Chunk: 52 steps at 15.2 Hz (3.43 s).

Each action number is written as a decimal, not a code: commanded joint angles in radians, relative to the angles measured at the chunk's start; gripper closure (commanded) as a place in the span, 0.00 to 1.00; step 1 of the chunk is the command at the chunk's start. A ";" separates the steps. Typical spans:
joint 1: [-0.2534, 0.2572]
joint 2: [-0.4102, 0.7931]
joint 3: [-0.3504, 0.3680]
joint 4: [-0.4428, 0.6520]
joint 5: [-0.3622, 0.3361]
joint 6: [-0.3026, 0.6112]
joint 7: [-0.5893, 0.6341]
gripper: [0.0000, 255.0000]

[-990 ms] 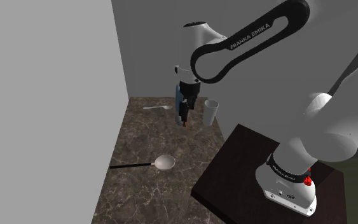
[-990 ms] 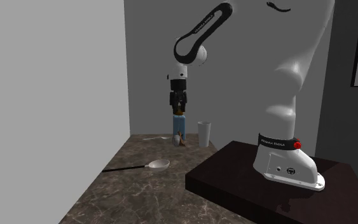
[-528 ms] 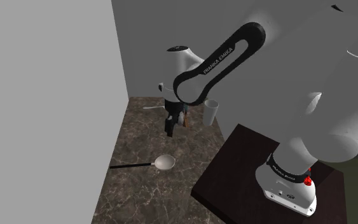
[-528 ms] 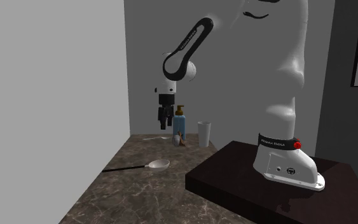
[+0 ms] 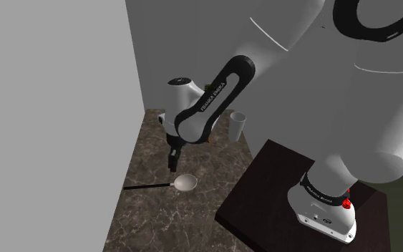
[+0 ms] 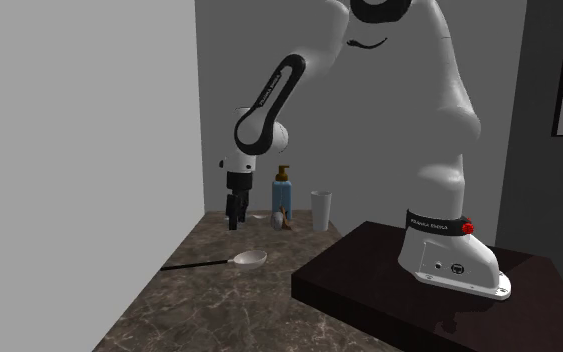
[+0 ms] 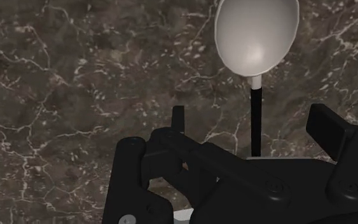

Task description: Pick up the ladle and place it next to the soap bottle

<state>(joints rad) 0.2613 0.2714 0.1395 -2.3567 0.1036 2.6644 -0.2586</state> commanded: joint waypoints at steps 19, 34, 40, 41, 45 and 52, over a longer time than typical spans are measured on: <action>0.062 0.364 0.031 0.224 -0.035 0.180 -0.063 0.00; 0.060 0.337 0.034 0.214 -0.033 0.162 -0.062 1.00; 0.052 0.259 0.043 0.191 -0.026 0.107 -0.059 1.00; 0.050 0.246 0.045 0.188 -0.025 0.097 -0.059 1.00; 0.045 0.195 0.051 0.178 -0.019 0.057 -0.058 1.00; 0.037 0.111 0.060 0.169 -0.009 -0.017 -0.056 1.00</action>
<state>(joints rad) 0.3006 0.3985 0.1977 -2.1824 0.0920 2.6584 -0.3135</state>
